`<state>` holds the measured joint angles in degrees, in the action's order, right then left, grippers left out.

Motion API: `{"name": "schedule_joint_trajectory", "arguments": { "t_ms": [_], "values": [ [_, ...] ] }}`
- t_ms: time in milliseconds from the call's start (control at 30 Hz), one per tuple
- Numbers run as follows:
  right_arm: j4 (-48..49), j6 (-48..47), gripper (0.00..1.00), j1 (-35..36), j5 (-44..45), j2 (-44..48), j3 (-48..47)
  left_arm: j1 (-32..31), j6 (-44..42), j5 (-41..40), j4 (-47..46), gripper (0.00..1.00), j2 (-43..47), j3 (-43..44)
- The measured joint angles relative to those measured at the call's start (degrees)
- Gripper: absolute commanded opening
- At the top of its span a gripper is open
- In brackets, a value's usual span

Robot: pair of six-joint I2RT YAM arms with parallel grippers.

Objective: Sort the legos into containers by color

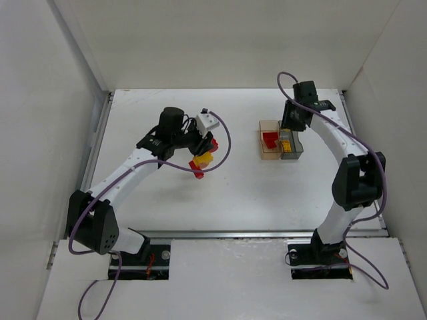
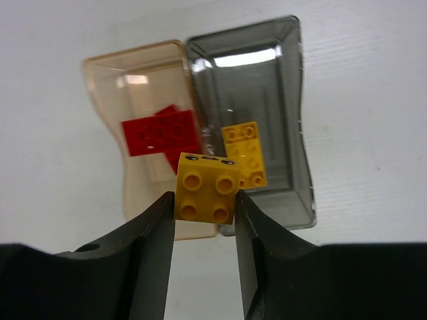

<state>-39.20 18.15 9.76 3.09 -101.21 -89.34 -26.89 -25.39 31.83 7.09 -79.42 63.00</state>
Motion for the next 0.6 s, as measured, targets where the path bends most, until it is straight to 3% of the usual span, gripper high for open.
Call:
{"name": "schedule_joint_trajectory", "arguments": {
  "t_ms": [133,167,333,400,600],
  "values": [
    [-3.4,-1.6,0.15,0.0,6.4,-3.2,-0.1,0.0,0.3,0.0,-0.1,0.0,0.0,-0.3],
    [-4.0,-1.8,0.3,0.0,7.4,-4.1,-0.1,0.0,0.3,-0.1,-0.1,0.0,0.0,-0.3],
    [-5.6,-2.3,0.69,0.0,10.3,-7.4,-0.1,0.0,0.4,-0.4,-0.2,0.0,0.0,-0.4],
    [-5.9,-2.8,0.78,0.0,10.7,-7.6,-0.1,0.0,0.4,-0.5,-0.2,0.0,0.0,-0.4],
    [-6.0,-3.8,0.82,0.5,10.3,-7.0,-0.2,0.0,0.5,-0.6,-0.4,0.0,0.0,-0.4]
  ]
}}
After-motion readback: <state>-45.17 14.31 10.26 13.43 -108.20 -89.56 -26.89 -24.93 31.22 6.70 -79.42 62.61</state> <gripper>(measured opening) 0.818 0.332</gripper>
